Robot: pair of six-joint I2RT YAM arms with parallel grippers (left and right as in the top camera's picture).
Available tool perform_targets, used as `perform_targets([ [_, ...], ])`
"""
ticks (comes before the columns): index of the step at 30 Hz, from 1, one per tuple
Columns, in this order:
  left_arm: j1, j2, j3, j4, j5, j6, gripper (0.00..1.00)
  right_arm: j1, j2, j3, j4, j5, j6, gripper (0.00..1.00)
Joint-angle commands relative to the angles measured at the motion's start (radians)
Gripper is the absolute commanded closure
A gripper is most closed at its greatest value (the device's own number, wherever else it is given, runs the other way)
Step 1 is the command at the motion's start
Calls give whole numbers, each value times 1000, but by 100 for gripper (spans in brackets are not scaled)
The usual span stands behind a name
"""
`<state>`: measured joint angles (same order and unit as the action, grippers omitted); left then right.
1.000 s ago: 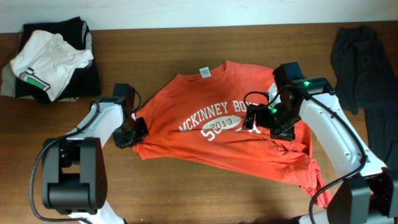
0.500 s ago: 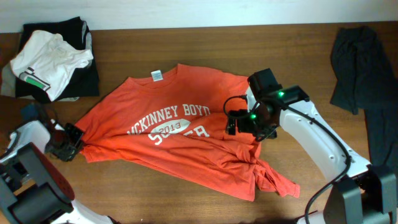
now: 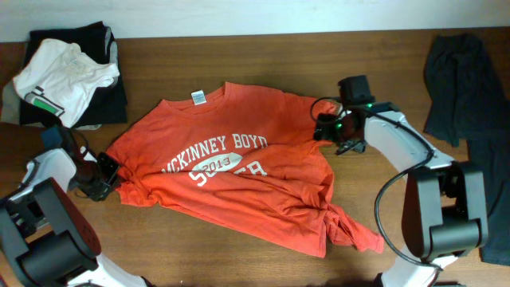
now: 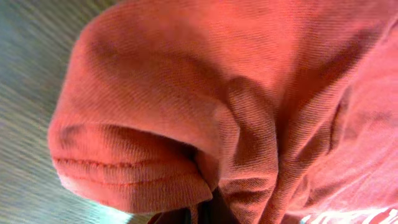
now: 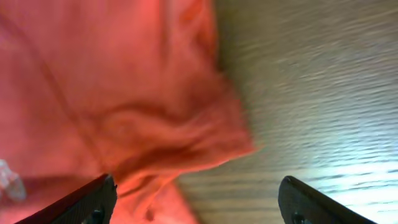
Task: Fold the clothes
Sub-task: 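Grasp the t-shirt's left sleeve edge with the left gripper, then release the right gripper and move it to the shirt's lower right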
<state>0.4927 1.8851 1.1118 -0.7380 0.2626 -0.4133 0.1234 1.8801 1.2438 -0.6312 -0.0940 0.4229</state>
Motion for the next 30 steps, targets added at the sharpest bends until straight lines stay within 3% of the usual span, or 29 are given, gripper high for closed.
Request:
perform_targets([
  [1,-29,33,-17,13,3,-12,99,0,63,19,35,5,9,17],
  [4,-41,33,-17,13,4,-12,99,0,111,19,75,2,24,25],
  [8,-41,33,-17,14,4,-12,99,0,126,19,113,2,28,43],
  [13,-41,33,-17,16,3,-12,98,-1,138,19,200,65,58,96],
  [19,-41,33,-17,16,4,-12,99,-29,171,91,385,180,57,96],
  [21,-43,33,-17,17,12,-13,99,-70,175,211,365,189,32,96],
  [25,-127,33,-17,60,67,-12,100,-203,237,635,191,197,-16,96],
  [26,-177,33,-17,104,83,-12,100,-239,275,769,125,201,-34,91],
  [28,-263,33,-17,190,82,-13,99,-270,313,876,54,199,-48,41],
  [29,-291,33,-17,220,82,-13,99,-283,328,920,0,200,-69,1],
  [30,-341,33,-17,264,81,-13,99,-295,330,946,-68,203,-79,1],
])
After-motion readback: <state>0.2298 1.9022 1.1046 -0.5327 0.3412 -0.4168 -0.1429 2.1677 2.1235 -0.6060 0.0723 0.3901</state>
